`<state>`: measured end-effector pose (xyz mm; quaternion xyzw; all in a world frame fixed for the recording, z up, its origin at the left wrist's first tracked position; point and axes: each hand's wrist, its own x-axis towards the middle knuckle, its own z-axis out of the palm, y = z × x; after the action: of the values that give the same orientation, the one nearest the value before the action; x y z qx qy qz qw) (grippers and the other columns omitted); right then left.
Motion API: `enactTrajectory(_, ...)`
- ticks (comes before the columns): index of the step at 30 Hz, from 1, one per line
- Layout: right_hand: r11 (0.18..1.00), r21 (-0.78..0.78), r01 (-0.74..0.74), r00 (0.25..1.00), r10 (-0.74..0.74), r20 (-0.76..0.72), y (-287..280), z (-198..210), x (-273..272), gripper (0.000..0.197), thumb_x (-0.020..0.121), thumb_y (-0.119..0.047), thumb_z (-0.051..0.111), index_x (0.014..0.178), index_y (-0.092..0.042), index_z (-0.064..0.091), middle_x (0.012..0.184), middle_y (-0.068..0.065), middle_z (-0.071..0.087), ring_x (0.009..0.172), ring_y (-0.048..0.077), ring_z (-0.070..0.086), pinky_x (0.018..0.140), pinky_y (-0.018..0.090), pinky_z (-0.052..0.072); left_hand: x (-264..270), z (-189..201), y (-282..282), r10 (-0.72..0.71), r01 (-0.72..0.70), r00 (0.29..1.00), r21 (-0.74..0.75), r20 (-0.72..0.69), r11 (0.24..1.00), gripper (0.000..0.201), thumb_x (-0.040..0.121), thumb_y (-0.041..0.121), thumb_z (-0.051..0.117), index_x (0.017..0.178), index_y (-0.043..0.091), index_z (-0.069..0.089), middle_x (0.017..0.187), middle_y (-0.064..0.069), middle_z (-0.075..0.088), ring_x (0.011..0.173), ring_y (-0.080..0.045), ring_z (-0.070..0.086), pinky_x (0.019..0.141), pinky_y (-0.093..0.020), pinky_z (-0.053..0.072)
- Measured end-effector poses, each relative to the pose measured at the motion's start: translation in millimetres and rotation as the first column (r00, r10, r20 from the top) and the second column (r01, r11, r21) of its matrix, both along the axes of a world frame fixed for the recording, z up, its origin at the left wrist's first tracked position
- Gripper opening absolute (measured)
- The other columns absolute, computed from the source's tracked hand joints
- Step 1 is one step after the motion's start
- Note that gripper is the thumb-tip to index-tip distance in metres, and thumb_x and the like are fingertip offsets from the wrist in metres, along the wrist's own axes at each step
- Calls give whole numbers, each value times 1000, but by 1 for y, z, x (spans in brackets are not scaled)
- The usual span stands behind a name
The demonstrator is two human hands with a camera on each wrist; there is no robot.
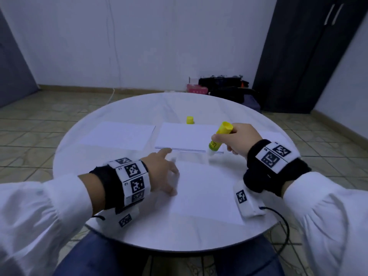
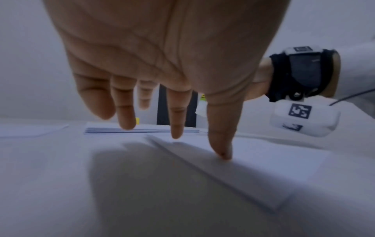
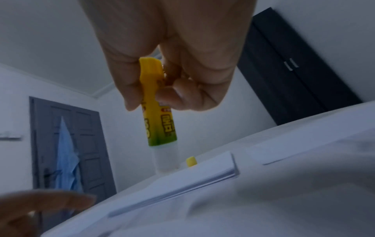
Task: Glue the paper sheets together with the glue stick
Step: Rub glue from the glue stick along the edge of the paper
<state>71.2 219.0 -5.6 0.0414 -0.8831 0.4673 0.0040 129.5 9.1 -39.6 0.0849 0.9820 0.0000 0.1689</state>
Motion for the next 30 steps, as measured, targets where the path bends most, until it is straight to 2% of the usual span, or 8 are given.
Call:
enactTrajectory(3,995,92,-47,999,49,-19,-26,-8,-4,32,78,-37,71,81,-6,64,72,5,59,65,22,57,63,32,49,8,-2,-3,-112,118,992,-126,51,985,54,83,64,51,128,35,49,139,12,40,127,-24,38,99,-40,40)
enactTrajectory(5,981,177,-83,996,88,-25,-44,-11,-6,32,79,-41,70,80,-10,63,84,9,65,78,26,61,75,37,54,10,-4,-3,-133,141,990,-176,56,974,50,83,63,48,122,31,48,127,12,47,121,-25,40,92,-39,41)
enactTrajectory(7,965,234,-118,992,126,-20,-61,-12,-5,32,81,-41,67,83,-9,65,90,10,66,86,26,62,80,39,53,12,-5,-1,-145,150,989,-209,38,966,52,84,62,47,126,31,47,134,10,45,123,-25,38,94,-39,39)
enactTrajectory(12,906,387,-173,982,188,-2,-91,-11,-1,35,84,-44,63,84,-10,56,78,2,52,81,21,53,62,29,39,16,-4,6,-141,144,990,-245,28,959,61,90,63,41,140,28,39,148,3,35,128,-25,32,104,-42,35)
enactTrajectory(18,860,470,-198,978,207,34,-105,-19,-4,34,86,-43,61,85,-13,46,75,-3,43,81,18,47,58,27,34,15,-6,5,-125,130,992,-240,35,962,63,88,62,44,141,30,36,147,1,36,129,-25,33,105,-43,34)
enactTrajectory(22,837,525,-154,985,170,17,-84,-17,-7,30,86,-40,60,89,-12,48,83,1,49,82,20,49,57,27,34,10,-3,-1,-120,137,989,-211,89,968,66,85,56,55,143,35,31,149,4,30,133,-25,30,107,-43,33)
enactTrajectory(25,836,540,-96,994,109,8,-53,-16,-9,29,86,-40,61,88,-13,51,79,0,49,81,20,49,53,26,32,5,-4,-7,-131,143,989,-184,71,973,62,78,57,62,132,34,42,143,7,35,126,-23,35,101,-39,36)
enactTrajectory(30,830,557,-3,1000,-2,9,-4,-11,-6,29,87,-35,61,72,-15,47,71,-1,46,78,21,48,53,26,31,0,-6,-12,-147,148,989,-194,20,970,78,72,67,62,138,33,38,148,13,27,131,-20,29,102,-37,31)
